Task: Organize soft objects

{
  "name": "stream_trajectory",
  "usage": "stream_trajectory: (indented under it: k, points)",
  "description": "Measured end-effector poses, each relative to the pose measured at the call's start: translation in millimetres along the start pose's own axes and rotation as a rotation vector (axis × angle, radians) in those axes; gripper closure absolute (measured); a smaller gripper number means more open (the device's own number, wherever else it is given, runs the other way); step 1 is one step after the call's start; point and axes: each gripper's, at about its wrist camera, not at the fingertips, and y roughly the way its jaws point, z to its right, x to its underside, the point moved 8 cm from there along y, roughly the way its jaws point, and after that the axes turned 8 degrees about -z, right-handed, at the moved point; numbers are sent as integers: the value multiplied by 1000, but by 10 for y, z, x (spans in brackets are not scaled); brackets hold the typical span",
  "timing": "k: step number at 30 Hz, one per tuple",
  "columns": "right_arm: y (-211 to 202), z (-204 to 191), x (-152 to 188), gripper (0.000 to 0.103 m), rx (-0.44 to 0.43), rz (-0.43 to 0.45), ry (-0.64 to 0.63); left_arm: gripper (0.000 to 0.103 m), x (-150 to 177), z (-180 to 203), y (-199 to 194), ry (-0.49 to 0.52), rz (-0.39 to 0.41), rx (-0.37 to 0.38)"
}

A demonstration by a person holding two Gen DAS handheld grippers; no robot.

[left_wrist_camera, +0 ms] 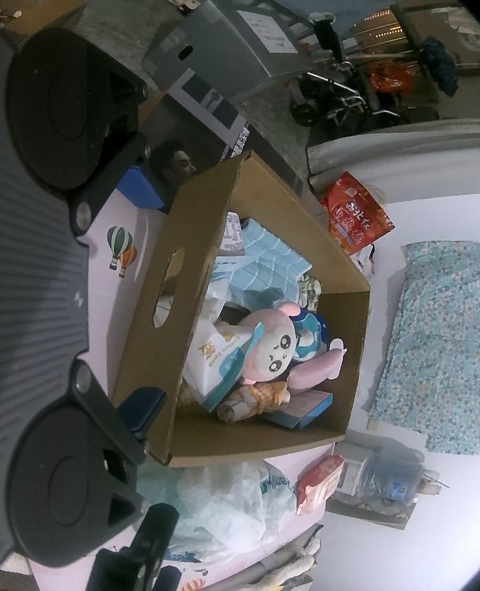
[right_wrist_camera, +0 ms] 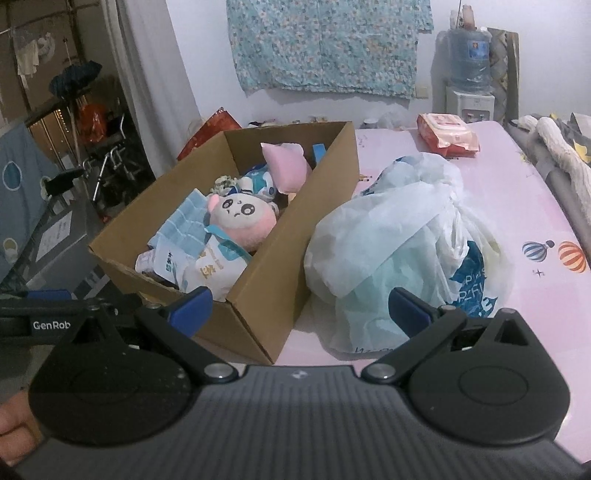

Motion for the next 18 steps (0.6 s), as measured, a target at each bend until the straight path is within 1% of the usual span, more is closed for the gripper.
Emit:
stream_trajectory:
  k: [18]
  points:
    - [2,-46,13,1,25,8,-33,0,2,-15,-29,3,13,-7]
